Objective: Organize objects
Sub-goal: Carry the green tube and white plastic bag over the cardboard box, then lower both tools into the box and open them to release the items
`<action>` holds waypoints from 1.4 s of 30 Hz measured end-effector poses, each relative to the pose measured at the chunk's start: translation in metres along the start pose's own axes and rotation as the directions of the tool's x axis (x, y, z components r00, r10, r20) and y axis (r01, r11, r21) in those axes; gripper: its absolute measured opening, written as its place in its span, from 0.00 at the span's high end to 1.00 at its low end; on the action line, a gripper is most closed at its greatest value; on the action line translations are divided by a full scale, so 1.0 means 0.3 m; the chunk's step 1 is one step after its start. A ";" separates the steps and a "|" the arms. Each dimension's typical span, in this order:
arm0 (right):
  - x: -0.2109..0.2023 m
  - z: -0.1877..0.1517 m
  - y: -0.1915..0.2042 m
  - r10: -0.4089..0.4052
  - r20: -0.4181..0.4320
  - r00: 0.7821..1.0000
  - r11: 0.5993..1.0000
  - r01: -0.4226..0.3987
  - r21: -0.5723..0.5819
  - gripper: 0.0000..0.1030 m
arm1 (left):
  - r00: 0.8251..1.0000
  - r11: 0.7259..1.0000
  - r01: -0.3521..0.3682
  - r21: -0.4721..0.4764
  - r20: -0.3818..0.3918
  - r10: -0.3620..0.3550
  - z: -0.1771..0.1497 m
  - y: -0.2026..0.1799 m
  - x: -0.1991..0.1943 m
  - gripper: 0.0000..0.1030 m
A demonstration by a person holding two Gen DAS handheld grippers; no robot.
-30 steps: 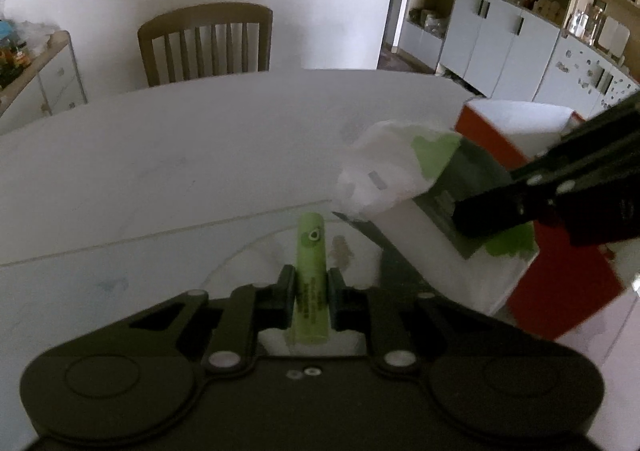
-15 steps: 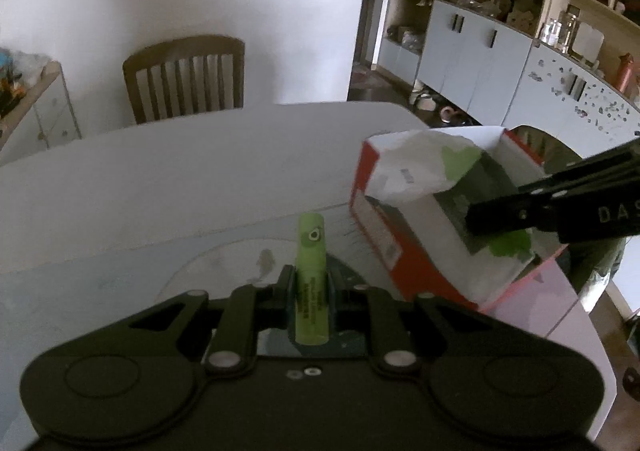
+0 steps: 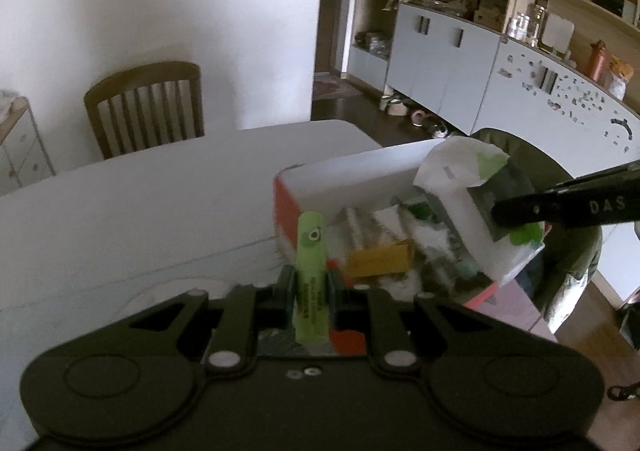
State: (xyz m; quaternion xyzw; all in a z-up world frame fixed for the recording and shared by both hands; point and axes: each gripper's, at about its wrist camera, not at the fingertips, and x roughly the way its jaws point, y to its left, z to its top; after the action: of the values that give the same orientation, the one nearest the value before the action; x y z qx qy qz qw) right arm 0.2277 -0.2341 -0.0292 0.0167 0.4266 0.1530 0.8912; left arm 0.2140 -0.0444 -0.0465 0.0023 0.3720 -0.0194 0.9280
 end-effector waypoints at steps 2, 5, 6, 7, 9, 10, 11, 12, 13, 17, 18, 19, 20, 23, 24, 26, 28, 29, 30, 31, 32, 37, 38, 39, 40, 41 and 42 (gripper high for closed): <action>-0.008 -0.001 -0.055 -0.021 0.011 1.000 1.000 0.020 0.019 0.85 | 1.000 1.000 0.009 0.003 -0.003 -0.009 0.018 -0.035 0.020 0.86; -0.012 -0.001 -0.136 -0.061 0.030 0.998 0.997 0.060 0.044 0.85 | 1.000 1.000 0.015 0.013 -0.010 -0.015 0.036 -0.070 0.052 0.86; -0.011 -0.002 -0.162 -0.073 0.034 0.997 0.996 0.071 0.052 0.85 | 1.000 1.000 0.016 0.020 -0.013 -0.015 0.042 -0.086 0.063 0.86; -0.009 -0.004 -0.188 -0.082 0.035 0.996 0.995 0.080 0.061 0.85 | 1.000 1.000 0.016 0.027 -0.015 -0.016 0.047 -0.099 0.074 0.86; -0.002 -0.007 -0.238 -0.099 0.036 0.994 0.993 0.096 0.074 0.85 | 0.999 0.999 0.021 0.028 -0.028 -0.020 0.055 -0.124 0.103 0.86; 0.003 -0.008 -0.256 -0.106 0.036 0.994 0.992 0.103 0.076 0.85 | 0.999 0.999 0.025 0.026 -0.036 -0.024 0.061 -0.135 0.117 0.86; 0.009 -0.008 -0.277 -0.110 0.035 0.993 0.991 0.107 0.081 0.85 | 0.999 0.999 0.029 0.023 -0.042 -0.028 0.061 -0.138 0.128 0.86; 0.015 -0.008 -0.294 -0.113 0.035 0.993 0.990 0.110 0.087 0.85 | 0.998 0.999 0.033 0.019 -0.049 -0.032 0.060 -0.147 0.143 0.86; 0.022 -0.007 -0.309 -0.117 0.035 0.993 0.990 0.114 0.089 0.85 | 0.998 0.999 0.037 0.016 -0.055 -0.036 0.063 -0.159 0.155 0.86; 0.054 -0.003 -0.345 -0.141 0.047 0.989 0.987 0.138 0.077 0.85 | 0.996 0.999 0.046 0.028 -0.080 -0.044 0.073 -0.214 0.210 0.86; 0.064 -0.001 -0.354 -0.140 0.043 0.989 0.988 0.136 0.079 0.85 | 0.995 0.998 0.049 0.032 -0.086 -0.046 0.075 -0.224 0.223 0.86; 0.077 0.002 -0.363 -0.136 0.038 0.990 0.988 0.132 0.079 0.85 | 0.995 0.998 0.049 0.036 -0.092 -0.046 0.078 -0.238 0.237 0.86; 0.086 0.005 -0.365 -0.135 0.035 0.990 0.988 0.132 0.075 0.85 | 0.994 0.998 0.051 0.039 -0.100 -0.046 0.082 -0.253 0.253 0.86; 0.122 0.002 -0.374 -0.125 0.013 0.992 0.991 0.124 0.053 0.85 | 0.991 0.998 0.054 0.042 -0.124 -0.048 0.089 -0.282 0.295 0.86; 0.135 0.001 -0.372 -0.122 0.005 0.993 0.992 0.122 0.041 0.85 | 0.989 0.998 0.057 0.041 -0.139 -0.050 0.089 -0.291 0.314 0.86; 0.165 -0.007 -0.365 -0.133 -0.012 0.991 0.991 0.133 0.008 0.85 | 0.985 0.997 0.061 0.039 -0.164 -0.054 0.090 -0.303 0.346 0.86; 0.198 -0.015 -0.364 -0.153 -0.035 0.988 0.988 0.153 -0.008 0.85 | 0.981 0.997 0.063 0.042 -0.186 -0.054 0.093 -0.316 0.374 0.86; 0.213 -0.019 -0.367 -0.155 -0.044 0.987 0.988 0.154 -0.011 0.85 | 0.979 0.997 0.061 0.045 -0.195 -0.051 0.093 -0.322 0.387 0.86; 0.228 -0.022 -0.368 -0.151 -0.052 0.987 0.988 0.151 -0.015 0.85 | 0.978 0.997 0.057 0.049 -0.204 -0.046 0.093 -0.329 0.401 0.86; 0.241 -0.024 -0.366 -0.149 -0.060 0.987 0.989 0.148 -0.020 0.85 | 0.976 0.997 0.056 0.051 -0.211 -0.044 0.093 -0.334 0.413 0.86; 0.252 -0.026 -0.366 -0.150 -0.067 0.986 0.989 0.148 -0.026 0.85 | 0.975 0.997 0.056 0.053 -0.219 -0.043 0.094 -0.338 0.425 0.86; 0.298 -0.045 -0.365 -0.142 -0.097 0.985 0.989 0.137 -0.049 0.85 | 0.964 0.997 0.064 0.042 -0.260 -0.051 0.096 -0.346 0.472 0.86; 0.304 -0.048 -0.367 -0.139 -0.103 0.985 0.990 0.135 -0.049 0.85 | 0.962 0.997 0.065 0.037 -0.266 -0.053 0.095 -0.344 0.478 0.86; 0.310 -0.049 -0.371 -0.138 -0.107 0.985 0.990 0.133 -0.047 0.85 | 0.960 0.997 0.065 0.035 -0.273 -0.053 0.095 -0.344 0.486 0.86; 0.314 -0.051 -0.372 -0.137 -0.109 0.985 0.990 0.132 -0.049 0.85 | 0.959 0.997 0.065 0.037 -0.279 -0.052 0.095 -0.346 0.491 0.86; 0.318 -0.053 -0.373 -0.136 -0.111 0.984 0.990 0.131 -0.052 0.85 | 0.958 0.997 0.065 0.040 -0.283 -0.051 0.095 -0.347 0.496 0.86; 0.321 -0.055 -0.374 -0.133 -0.113 0.985 0.990 0.128 -0.054 0.84 | 0.956 0.997 0.068 0.042 -0.289 -0.053 0.097 -0.348 0.502 0.86</action>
State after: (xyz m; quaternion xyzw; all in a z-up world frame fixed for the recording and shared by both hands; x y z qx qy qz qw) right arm 0.3010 -0.3152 -0.1305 -0.0410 0.4743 0.1048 0.8731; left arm 0.3390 -0.1543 -0.1285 0.0176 0.5023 -0.0569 0.8626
